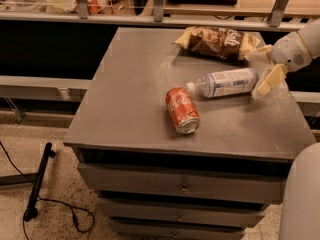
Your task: Move blue plastic bottle near brown chip bag
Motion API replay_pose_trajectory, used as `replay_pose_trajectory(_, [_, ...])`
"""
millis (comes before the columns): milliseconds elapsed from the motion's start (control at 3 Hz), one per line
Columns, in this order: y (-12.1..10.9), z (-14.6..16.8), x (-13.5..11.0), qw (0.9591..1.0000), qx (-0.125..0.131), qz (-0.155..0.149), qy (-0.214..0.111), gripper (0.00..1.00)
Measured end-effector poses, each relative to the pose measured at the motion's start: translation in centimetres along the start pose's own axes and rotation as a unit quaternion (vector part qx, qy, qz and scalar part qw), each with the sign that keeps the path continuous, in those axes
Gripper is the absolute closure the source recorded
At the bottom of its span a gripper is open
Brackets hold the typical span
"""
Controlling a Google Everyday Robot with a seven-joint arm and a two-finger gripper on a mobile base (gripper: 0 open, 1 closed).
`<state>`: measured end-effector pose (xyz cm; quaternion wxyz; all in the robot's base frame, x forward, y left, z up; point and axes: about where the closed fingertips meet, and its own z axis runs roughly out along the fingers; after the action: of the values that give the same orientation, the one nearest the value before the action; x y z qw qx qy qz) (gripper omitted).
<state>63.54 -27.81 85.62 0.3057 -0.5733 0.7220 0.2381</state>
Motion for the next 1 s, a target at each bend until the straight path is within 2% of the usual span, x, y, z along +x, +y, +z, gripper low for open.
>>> replay_pose_trajectory(333, [0.0,0.3,0.7,0.9999,-0.005,0.01,0.002,0.16])
replay_pose_trajectory(1000, [0.1,0.6,1.8,0.9997,-0.011,0.018,0.015,0.62])
